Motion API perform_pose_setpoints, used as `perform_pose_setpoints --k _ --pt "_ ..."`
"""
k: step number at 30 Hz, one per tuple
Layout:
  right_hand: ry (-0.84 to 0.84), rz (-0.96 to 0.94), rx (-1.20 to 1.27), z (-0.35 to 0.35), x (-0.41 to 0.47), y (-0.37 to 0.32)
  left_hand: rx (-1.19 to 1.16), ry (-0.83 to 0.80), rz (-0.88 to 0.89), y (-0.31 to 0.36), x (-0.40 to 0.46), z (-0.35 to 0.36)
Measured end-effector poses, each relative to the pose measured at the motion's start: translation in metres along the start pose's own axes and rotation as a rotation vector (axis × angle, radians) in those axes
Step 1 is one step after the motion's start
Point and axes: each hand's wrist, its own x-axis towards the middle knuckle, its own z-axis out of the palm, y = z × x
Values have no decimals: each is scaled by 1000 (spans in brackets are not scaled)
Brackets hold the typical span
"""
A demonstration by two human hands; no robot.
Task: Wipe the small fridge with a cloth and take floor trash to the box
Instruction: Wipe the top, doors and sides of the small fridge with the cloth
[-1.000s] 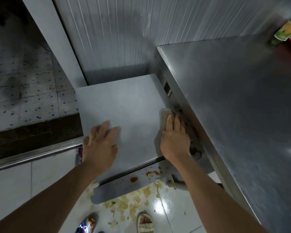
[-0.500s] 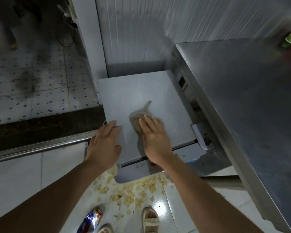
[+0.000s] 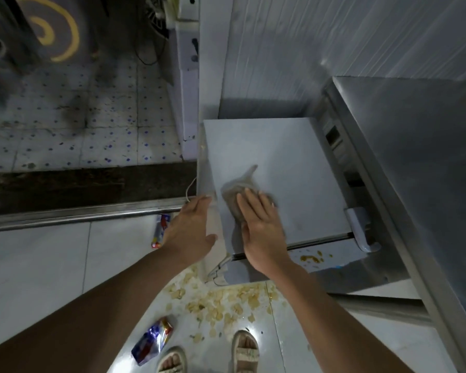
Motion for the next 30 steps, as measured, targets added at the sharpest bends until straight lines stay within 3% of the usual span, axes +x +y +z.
perform_pose_setpoints --k 2,6,8,13,20,30 --pt "-10 -69 -4 -5 -3 13 -4 6 -29 -6 -4 -3" --pt "82 238 -99 -13 21 38 -52 12 -49 -15 -12 -5" --pt "99 281 -131 -4 31 16 -64 23 -48 -21 -17 -7" --pt "61 54 -69 29 13 -60 -75 34 -36 -31 -29 -14" --pt "-164 13 -168 17 73 -44 -70 76 -25 -35 -44 -17" --pt "-42 -89 -12 20 -53 -40 -77 84 -92 3 -72 7"
